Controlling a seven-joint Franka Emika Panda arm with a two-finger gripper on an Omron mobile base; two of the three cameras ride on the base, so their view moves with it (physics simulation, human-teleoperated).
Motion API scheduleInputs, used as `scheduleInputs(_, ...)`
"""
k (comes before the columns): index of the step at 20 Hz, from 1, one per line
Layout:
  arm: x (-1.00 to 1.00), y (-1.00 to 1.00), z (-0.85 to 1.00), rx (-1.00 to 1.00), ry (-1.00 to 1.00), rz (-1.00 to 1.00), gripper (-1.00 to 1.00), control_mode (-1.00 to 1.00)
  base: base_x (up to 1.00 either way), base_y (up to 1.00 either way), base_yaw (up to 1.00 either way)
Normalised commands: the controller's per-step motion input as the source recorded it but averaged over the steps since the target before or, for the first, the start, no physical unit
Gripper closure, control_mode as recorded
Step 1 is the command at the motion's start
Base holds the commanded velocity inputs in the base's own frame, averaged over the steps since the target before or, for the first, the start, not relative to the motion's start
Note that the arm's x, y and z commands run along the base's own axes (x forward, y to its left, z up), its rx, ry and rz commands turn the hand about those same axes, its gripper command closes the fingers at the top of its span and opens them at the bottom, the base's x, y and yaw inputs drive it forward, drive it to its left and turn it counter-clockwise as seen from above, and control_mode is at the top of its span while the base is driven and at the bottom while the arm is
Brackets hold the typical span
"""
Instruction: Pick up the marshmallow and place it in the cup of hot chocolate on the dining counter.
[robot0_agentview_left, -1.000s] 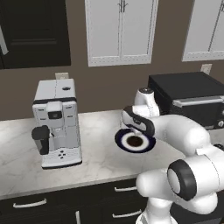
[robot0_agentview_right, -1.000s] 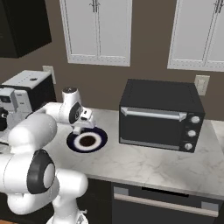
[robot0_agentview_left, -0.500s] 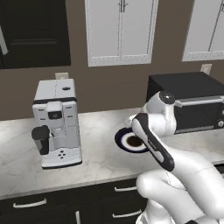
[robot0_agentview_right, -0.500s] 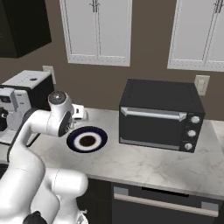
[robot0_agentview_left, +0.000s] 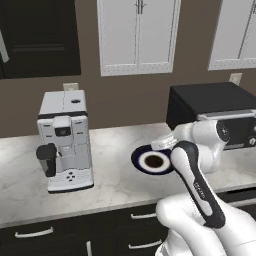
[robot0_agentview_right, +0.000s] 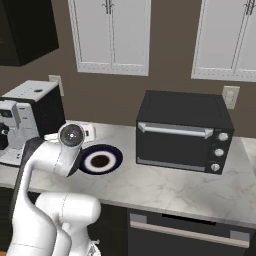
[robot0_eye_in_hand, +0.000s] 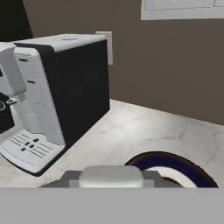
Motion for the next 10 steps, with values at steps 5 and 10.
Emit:
scheduleInputs(5,-0.19,0.00,0.38,0.14,-0.22,0.34,1.00,-1.00,0.00,0.00,0.00)
scheduleInputs(10,-0.16,0.00,0.34,0.07,-0.19,0.39,1.00,-1.00,0.00,0.00,0.00)
